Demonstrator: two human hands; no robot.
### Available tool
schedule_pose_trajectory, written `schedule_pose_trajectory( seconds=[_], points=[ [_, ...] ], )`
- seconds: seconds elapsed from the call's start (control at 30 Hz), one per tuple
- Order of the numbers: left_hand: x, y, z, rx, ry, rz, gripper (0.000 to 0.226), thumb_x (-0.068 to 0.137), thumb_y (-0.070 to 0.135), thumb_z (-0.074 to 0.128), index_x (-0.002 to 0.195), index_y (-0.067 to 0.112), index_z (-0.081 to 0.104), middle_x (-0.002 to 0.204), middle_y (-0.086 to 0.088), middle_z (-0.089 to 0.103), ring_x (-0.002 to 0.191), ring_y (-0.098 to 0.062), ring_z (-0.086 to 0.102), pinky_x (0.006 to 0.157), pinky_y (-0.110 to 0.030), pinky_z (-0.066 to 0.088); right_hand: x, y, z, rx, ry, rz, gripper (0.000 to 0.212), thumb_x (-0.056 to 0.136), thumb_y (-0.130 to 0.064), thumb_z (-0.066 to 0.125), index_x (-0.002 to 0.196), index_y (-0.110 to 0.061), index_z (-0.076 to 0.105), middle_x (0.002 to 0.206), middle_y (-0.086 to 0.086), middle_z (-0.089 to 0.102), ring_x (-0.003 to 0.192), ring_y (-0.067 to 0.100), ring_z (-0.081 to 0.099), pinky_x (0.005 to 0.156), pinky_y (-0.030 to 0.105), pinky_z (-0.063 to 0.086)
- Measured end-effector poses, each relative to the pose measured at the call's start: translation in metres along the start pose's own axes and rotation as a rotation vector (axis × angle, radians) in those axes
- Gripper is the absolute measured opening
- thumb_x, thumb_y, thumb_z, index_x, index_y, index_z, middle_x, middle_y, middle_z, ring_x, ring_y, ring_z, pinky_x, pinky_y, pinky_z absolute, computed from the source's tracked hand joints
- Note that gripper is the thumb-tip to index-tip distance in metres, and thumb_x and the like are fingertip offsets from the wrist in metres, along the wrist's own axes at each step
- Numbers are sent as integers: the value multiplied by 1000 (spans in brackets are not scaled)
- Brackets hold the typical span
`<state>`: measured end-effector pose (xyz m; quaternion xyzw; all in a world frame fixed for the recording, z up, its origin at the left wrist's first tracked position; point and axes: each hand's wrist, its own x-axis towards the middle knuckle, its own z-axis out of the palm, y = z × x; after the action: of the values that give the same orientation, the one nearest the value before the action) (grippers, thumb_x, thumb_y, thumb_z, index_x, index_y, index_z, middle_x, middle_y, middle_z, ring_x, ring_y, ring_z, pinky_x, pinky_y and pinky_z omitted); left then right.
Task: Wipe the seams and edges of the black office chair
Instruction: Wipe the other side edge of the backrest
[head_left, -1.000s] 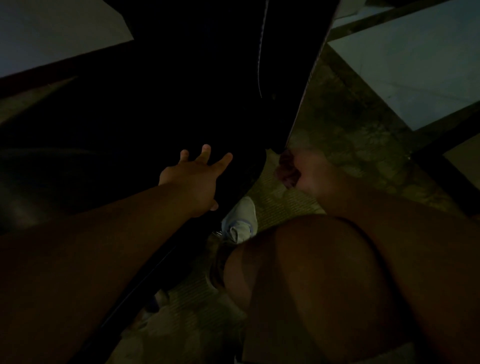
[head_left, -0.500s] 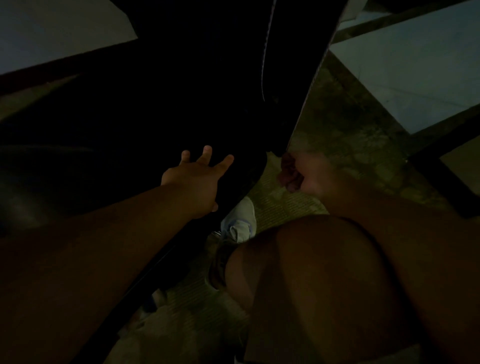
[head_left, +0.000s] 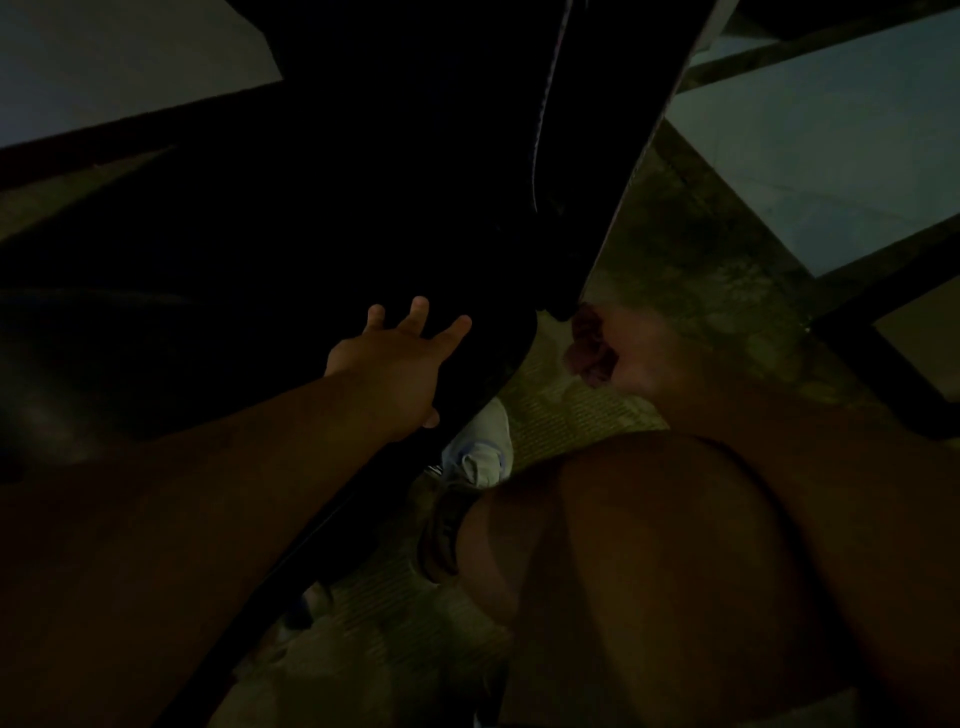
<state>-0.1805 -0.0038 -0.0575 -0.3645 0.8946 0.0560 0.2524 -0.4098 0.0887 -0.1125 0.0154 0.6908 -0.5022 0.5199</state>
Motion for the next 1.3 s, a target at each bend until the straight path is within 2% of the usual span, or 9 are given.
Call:
schedule_pose_trajectory(
  seconds=[0.07,0.2,0.37,0.63,0.73,0.87,1.0,1.17,1.3],
  points=[
    [-2,1,0,4,7,3,115,89,38,77,156,46,-17,168,1,-19,154,-40,-6,107,-60,43,-1,2,3,-7,-46,27,35,101,-15,48,66,-10,51,56,3,47,33,12,42,47,29,30],
    [-4,0,0,4,13,8,113,90,38,75,156,45,-16,168,1,-19,155,-39,-6,107,-60,43,-1,-4,-2,57,30,-16,34,103,-14,41,70,-10,49,62,2,45,33,12,40,34,15,27],
    [-2,-6,3,11,11,32,112,90,43,74,155,47,-16,168,3,-19,155,-38,-6,106,-60,43,-10,0,3,-81,-31,16,32,102,-18,48,70,-12,51,58,3,46,33,14,45,31,17,31],
    [-2,-9,8,-1,35,41,111,88,43,75,155,47,-14,169,3,-16,155,-37,-5,107,-59,43,-11,-2,2,-27,-3,8,30,103,-16,44,75,-10,55,62,4,49,34,14,44,49,30,30],
    [-2,-10,8,-3,44,42,110,89,45,74,155,48,-14,168,4,-16,155,-36,-5,106,-58,44,-11,-9,-4,60,47,-12,34,104,-17,38,74,-11,52,63,2,46,39,14,42,45,25,25],
    [-3,-10,11,6,53,32,110,90,44,73,155,48,-16,168,6,-18,155,-34,-7,105,-58,45,-17,-4,4,-95,-77,48,31,102,-20,46,72,-12,51,57,1,44,40,13,41,49,29,26],
    [-2,-12,13,-1,58,42,109,91,46,71,155,47,-16,168,6,-19,155,-33,-8,107,-58,42,-18,-11,2,64,56,-5,35,104,-16,36,74,-9,51,60,1,43,40,13,37,47,24,21],
    [-6,-13,16,-8,63,39,106,92,47,68,154,47,-18,167,8,-22,155,-31,-11,106,-57,41,-22,-9,0,52,18,45,33,103,-18,42,73,-9,52,62,3,45,40,14,41,51,31,32],
    [-7,-13,13,-15,51,38,106,92,46,69,155,47,-17,167,8,-20,155,-32,-10,107,-57,41,-21,-11,-6,125,59,68,26,104,-25,44,91,-8,58,78,7,55,52,17,54,54,32,47]
  ],
)
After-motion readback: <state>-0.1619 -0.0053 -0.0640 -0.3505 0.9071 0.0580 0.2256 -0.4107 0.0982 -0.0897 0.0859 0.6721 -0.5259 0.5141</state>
